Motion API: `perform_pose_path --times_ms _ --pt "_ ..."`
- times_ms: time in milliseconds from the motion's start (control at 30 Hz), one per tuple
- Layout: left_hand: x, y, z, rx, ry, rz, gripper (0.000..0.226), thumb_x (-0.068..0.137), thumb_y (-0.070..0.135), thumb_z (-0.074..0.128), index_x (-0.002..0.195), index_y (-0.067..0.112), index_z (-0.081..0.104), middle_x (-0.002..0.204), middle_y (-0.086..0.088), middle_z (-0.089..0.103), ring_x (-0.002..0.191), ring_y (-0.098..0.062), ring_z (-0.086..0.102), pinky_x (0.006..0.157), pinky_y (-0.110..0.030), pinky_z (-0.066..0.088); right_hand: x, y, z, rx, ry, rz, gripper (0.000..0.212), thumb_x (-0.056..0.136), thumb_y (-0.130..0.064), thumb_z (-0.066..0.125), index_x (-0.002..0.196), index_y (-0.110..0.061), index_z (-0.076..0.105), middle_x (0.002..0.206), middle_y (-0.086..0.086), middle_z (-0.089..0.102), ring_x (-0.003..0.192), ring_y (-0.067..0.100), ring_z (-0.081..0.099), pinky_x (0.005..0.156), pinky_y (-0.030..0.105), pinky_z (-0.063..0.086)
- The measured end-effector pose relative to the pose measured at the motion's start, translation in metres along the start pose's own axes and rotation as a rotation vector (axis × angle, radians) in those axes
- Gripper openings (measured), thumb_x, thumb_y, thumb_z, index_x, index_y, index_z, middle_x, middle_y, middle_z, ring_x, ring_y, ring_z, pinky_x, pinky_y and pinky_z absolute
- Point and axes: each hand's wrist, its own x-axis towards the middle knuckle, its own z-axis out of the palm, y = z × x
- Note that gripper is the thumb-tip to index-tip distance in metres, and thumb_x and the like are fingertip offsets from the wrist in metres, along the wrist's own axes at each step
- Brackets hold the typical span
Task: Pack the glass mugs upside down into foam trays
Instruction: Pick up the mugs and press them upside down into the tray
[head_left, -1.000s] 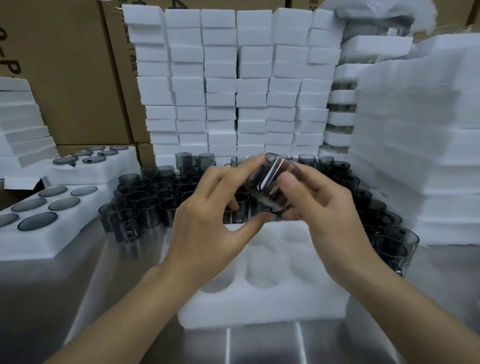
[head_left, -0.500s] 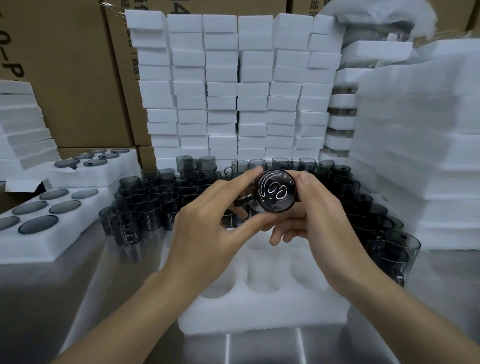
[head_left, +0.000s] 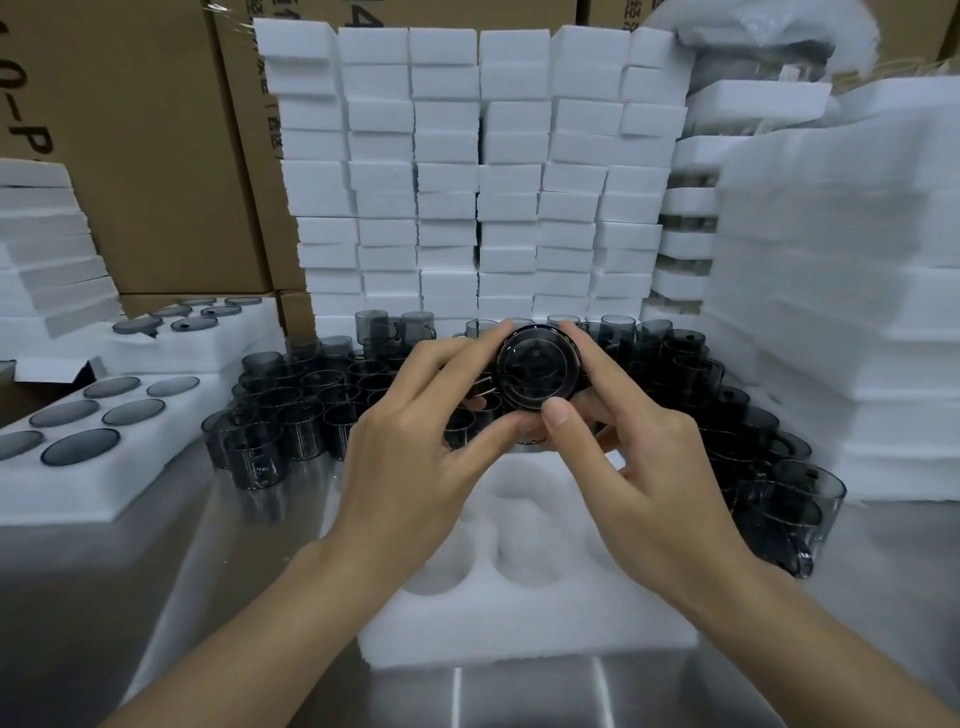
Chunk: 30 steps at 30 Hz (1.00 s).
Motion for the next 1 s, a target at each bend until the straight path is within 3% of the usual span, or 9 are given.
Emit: perform_pose_path --times_ms 133,433,567,700,867,1000 --pt "0.0002 -0.0002 -0.0003 -0.007 -0.005 0.012 0.061 0.099 0.058 0.065 0.154 0.033 0.057 0.130 0.020 0.058 0.103 -0.008 0.066 0.068 -0.019 0.046 -0.0003 0.0027 0.0020 -0.011 0.020 -0.016 0.060 0.106 -0.053 0.049 0.163 -0.038 0.038 0.102 -0.028 0.074 0.074 0.016 0.075 0.063 0.032 0.055" --pt "0.0008 0.0022 -0.0017 -0.036 -0.034 0.018 0.062 0.098 0.063 0.063 0.154 0.038 0.056 0.130 0.020 0.056 0.095 -0.009 0.069 0.067 -0.011 0.044 0.0012 0.0054 0.0004 -0.018 -0.007 -0.018 0.060 0.106 -0.052 0.048 0.163 -0.037 0.038 0.102 -0.022 0.075 0.071 0.019 0.074 0.066 0.036 0.056" --pt "0.0012 0.0006 -0.0024 -0.045 -0.059 0.022 0.060 0.099 0.050 0.068 0.156 0.037 0.054 0.133 0.019 0.053 0.098 -0.012 0.071 0.066 -0.020 0.052 0.0024 0.0034 -0.0011 -0.004 0.018 0.004 0.056 0.105 -0.051 0.054 0.159 -0.039 0.045 0.103 -0.020 0.075 0.091 0.010 0.074 0.067 0.015 0.052" --pt "0.0007 0.0002 -0.0015 -0.014 -0.075 0.115 0.056 0.101 0.029 0.071 0.154 0.037 0.055 0.143 0.015 0.051 0.113 -0.006 0.067 0.063 -0.023 0.057 0.0021 0.0024 0.0010 0.115 0.040 0.098 0.060 0.098 -0.055 0.067 0.154 -0.048 0.045 0.111 -0.021 0.075 0.088 0.015 0.075 0.073 0.026 0.058" --pt "-0.0009 0.0015 -0.0003 -0.014 -0.081 0.175 0.067 0.086 -0.006 0.062 0.142 0.031 0.060 0.153 0.013 0.051 0.138 -0.011 0.057 0.089 -0.039 0.063 0.0046 0.0055 0.0043 0.150 0.089 0.105 0.071 0.090 -0.040 0.081 0.154 -0.036 0.050 0.122 -0.021 0.073 0.111 0.008 0.071 0.085 0.026 0.058" --pt "-0.0018 0.0031 -0.0042 -0.045 -0.090 0.119 0.072 0.074 0.000 0.059 0.140 0.029 0.057 0.149 0.015 0.055 0.140 -0.019 0.055 0.104 -0.050 0.056 0.0068 0.0061 0.0001 0.022 0.161 0.057 0.067 0.087 -0.038 0.085 0.147 -0.033 0.056 0.122 -0.022 0.070 0.118 0.004 0.065 0.094 0.016 0.051"
